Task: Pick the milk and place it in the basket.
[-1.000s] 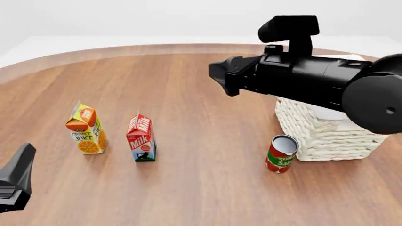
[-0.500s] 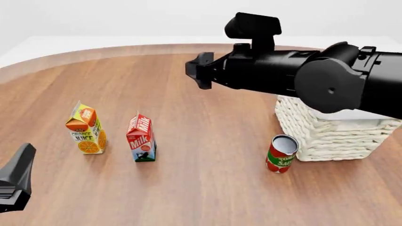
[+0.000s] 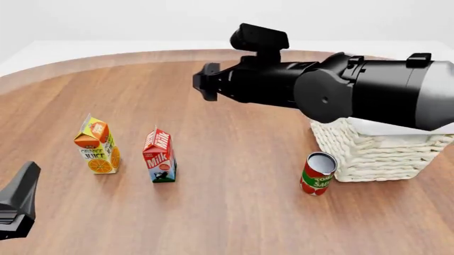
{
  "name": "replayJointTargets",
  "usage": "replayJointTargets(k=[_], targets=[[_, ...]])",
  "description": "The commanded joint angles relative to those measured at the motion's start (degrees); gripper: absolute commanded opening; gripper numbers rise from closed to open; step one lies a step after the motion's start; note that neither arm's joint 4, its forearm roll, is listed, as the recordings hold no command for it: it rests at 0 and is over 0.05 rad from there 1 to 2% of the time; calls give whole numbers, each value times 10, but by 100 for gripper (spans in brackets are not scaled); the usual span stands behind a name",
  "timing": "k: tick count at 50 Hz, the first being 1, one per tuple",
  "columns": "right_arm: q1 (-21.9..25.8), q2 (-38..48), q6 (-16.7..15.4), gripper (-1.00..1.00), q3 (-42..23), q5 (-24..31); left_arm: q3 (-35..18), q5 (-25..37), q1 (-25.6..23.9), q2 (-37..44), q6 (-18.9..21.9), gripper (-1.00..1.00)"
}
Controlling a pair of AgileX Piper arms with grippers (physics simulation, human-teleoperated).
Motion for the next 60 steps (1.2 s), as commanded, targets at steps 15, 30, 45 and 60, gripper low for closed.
replayJointTargets(k=[15,30,45,60], targets=[[-6,59,92,100,-4,-66,0,0,0,0,0,100],[15,93,136,100,-3,-82,0,0,0,0,0,100],[42,128,151,100,-25,-87,0,0,0,0,0,100],[49,165,159,100,-57,-85,0,0,0,0,0,100]])
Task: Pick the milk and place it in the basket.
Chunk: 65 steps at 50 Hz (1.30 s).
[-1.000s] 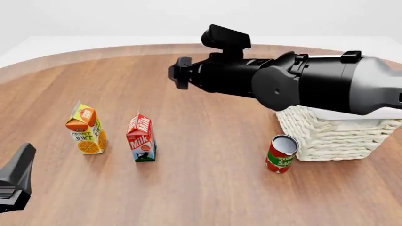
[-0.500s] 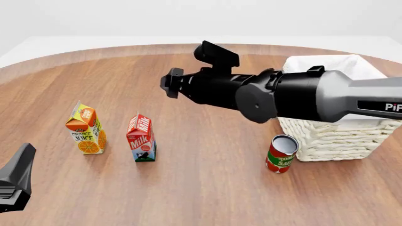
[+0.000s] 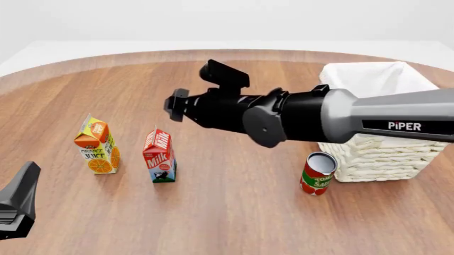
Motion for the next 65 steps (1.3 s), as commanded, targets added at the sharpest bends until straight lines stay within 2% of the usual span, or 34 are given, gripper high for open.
replayJointTargets(k=[1,12,34,49,65], targets=[[4,28,3,100,-23,2,0,0,0,0,0,100],[-10,49,-7,100,-41,15,0,0,0,0,0,100],[14,90,17,100,-76,15,0,0,0,0,0,100],[4,106,10,100,-88,19,0,0,0,0,0,100],[14,133,23,100,-103,22,0,0,0,0,0,100]])
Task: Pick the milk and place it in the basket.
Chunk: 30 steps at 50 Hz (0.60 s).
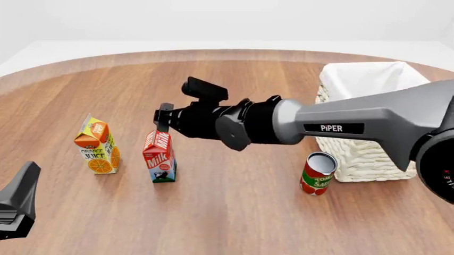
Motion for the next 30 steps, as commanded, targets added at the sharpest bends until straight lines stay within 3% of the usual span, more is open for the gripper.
replayJointTargets(k=[1,30], targets=[[5,18,3,100,-15,5,0,0,0,0,0,100],[18,47,21,100,-24,2,0,0,0,0,0,100]])
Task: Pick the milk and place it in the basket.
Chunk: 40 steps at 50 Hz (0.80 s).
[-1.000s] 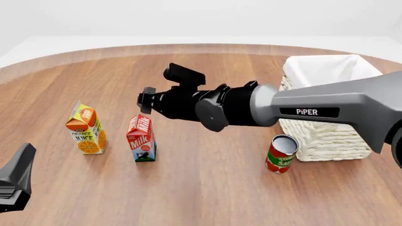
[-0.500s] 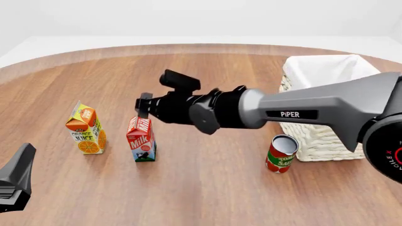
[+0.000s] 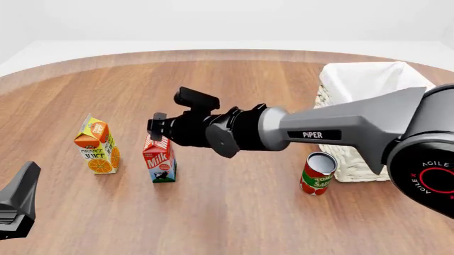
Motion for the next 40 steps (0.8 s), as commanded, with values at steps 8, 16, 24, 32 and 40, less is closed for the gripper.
replayJointTargets(k=[8,16,24,32,40], targets=[[7,23,13,100,-6,-4,0,0,0,0,0,100],[13,32,16,100,-12,-6,0,0,0,0,0,100],[20,45,24,100,-18,-9,0,0,0,0,0,100],[23,57,31,100,-23,-12,0,0,0,0,0,100],[28,69,37,100,-26,-16,0,0,0,0,0,100]])
